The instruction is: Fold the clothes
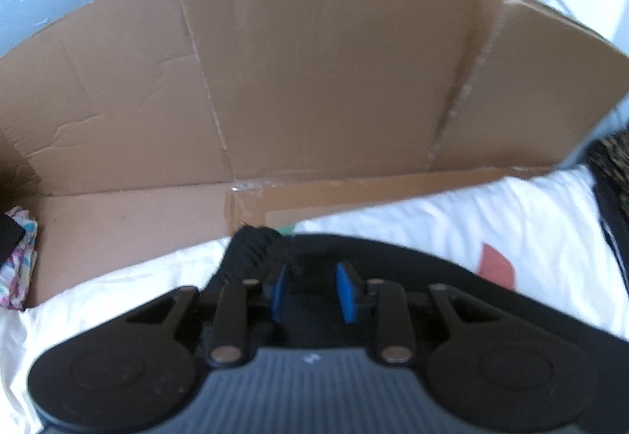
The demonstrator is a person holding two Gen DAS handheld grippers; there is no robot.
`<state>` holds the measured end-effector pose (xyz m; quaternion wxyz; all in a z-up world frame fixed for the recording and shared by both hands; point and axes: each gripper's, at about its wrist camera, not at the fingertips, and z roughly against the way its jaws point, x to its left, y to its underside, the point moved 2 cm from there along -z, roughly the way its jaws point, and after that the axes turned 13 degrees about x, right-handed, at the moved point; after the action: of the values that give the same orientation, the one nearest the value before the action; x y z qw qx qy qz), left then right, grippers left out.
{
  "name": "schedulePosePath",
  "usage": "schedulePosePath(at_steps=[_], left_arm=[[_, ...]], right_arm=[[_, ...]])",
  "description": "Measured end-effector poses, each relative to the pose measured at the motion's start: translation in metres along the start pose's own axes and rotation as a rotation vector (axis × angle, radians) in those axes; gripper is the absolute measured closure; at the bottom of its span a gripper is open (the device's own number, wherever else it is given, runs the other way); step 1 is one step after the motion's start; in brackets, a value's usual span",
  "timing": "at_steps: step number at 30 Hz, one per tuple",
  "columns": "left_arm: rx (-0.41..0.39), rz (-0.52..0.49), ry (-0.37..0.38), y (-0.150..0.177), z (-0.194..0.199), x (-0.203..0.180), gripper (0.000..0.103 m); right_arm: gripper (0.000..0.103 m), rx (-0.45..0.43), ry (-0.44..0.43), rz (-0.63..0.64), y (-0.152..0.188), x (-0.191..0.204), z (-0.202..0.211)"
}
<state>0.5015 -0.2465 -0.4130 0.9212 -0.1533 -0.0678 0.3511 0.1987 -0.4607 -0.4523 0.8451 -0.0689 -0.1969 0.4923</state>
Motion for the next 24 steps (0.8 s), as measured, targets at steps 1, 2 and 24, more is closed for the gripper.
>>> schedulePosePath(at_steps=[1,2,24], left_arm=[[0.003,-0.013,0.005,0.005,0.002,-0.003,0.074],[0.007,-0.022,0.010,0.009,0.002,-0.006,0.074],[0.074,0.082,0.012,0.021,-0.040,-0.015,0.077]], right_arm=[[0.077,-0.005,-0.005,0.011,0.002,0.003,0.002],[0.074,-0.010,-0.011,0.022,0.004,0.006,0.004],[0.072,0.082,0.070,0.153,0.038,0.014,-0.002]])
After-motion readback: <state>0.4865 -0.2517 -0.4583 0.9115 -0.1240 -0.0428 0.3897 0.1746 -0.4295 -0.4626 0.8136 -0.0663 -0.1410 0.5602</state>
